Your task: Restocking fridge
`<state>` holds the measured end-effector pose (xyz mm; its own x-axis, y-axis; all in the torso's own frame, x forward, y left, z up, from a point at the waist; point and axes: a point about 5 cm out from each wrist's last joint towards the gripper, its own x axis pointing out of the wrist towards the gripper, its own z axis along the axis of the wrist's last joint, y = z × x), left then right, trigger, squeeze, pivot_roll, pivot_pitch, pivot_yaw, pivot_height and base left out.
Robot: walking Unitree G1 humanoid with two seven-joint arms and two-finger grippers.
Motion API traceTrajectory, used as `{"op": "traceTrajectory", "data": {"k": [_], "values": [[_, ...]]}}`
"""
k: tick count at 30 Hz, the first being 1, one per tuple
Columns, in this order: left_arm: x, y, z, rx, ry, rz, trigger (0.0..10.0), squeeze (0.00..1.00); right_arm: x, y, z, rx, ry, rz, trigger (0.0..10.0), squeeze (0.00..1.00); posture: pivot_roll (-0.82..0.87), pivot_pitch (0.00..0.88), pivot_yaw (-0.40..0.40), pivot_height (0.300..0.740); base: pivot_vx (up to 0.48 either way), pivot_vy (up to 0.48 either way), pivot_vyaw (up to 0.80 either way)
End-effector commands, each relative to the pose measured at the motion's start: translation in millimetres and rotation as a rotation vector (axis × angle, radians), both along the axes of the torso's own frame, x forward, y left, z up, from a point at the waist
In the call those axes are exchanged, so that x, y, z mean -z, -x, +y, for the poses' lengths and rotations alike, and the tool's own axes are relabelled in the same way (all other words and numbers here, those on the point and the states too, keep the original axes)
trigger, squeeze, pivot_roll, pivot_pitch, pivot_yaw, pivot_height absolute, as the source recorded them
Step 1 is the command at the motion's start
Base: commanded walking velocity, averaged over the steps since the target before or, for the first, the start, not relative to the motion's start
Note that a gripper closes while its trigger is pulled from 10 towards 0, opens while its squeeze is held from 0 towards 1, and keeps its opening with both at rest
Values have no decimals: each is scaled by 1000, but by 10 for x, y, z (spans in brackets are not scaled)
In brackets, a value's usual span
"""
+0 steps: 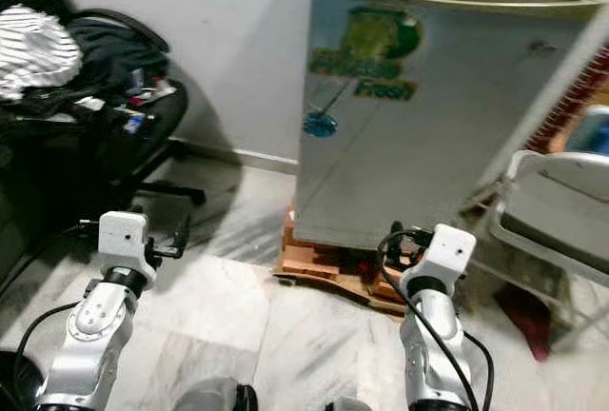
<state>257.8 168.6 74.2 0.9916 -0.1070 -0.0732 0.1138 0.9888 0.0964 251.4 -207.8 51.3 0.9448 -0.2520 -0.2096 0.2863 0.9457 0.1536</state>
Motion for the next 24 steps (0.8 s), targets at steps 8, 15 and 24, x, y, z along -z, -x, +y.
{"op": "traceTrajectory", "data": {"k": [8,15,24], "values": [[-56,-22,20,-4,1,-18,10000,0,-11,-6,-17,7,0,-1,10000,0,71,66,-17,740,0,480,-692],[-47,-13,5,3,0,-16,10000,0,-19,-7,-16,6,0,-7,10000,0,70,65,-16,740,0,475,-594],[-43,-4,-14,45,20,-14,10000,0,-19,-4,-27,9,-3,-7,10000,0,69,66,-16,740,0,449,0]]}}
